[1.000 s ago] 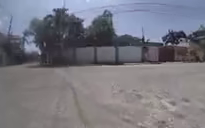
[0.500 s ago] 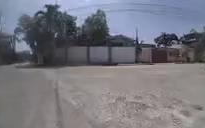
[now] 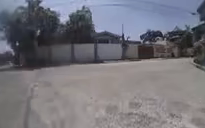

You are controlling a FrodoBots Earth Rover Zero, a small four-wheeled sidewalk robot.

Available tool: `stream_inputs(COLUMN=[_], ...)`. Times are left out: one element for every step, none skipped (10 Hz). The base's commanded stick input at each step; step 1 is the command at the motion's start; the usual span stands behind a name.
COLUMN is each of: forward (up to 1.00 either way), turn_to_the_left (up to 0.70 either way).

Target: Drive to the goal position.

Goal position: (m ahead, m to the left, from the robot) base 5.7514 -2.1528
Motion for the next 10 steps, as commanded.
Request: stream_inputs(forward=[0.85,0.85,0.85,0.85,0.85,0.85,0.85,0.85,0.85,0.85], turn_to_the_left=[0.00,0.00,0.00,0.00,0.00,0.00,0.00,0.00,0.00,-0.23])
